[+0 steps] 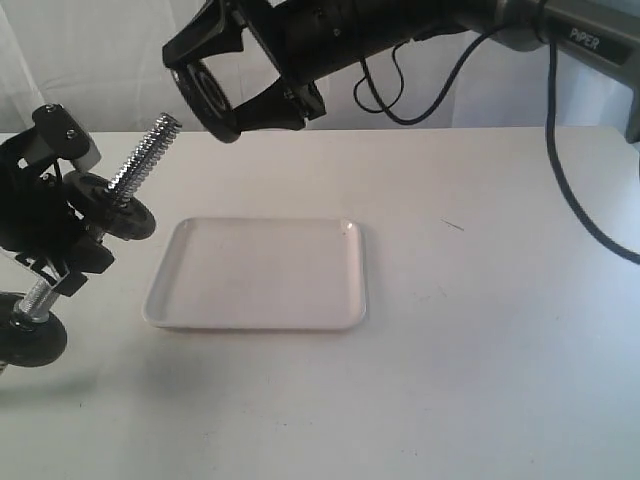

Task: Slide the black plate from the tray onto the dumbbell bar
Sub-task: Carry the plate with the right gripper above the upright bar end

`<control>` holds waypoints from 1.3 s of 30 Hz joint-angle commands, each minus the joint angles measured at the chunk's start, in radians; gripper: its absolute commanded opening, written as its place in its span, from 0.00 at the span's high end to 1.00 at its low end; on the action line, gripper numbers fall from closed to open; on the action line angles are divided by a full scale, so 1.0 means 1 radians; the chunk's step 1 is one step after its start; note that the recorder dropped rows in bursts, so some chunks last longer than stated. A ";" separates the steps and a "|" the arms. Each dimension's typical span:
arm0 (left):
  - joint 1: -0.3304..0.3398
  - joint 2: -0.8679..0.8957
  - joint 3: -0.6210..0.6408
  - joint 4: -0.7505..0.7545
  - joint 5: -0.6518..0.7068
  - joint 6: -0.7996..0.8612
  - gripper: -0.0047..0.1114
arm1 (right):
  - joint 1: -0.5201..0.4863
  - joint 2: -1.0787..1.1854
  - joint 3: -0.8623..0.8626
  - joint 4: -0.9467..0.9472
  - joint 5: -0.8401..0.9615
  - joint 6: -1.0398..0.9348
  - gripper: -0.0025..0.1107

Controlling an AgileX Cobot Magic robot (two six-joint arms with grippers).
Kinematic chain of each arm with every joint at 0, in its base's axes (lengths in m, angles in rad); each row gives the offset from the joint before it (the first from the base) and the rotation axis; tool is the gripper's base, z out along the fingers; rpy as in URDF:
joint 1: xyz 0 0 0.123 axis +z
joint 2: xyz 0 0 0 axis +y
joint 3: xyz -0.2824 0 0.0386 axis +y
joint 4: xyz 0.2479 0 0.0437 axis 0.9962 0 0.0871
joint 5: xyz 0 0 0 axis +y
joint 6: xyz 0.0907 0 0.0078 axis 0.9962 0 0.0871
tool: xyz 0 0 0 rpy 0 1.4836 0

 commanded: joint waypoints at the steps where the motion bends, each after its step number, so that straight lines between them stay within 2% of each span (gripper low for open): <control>1: -0.003 -0.058 -0.032 -0.126 -0.039 0.022 0.96 | 0.025 -0.019 -0.010 0.043 0.004 -0.011 0.98; 39: -0.003 -0.058 -0.032 -0.309 0.086 0.207 0.96 | 0.037 -0.017 -0.010 0.002 0.004 -0.011 0.98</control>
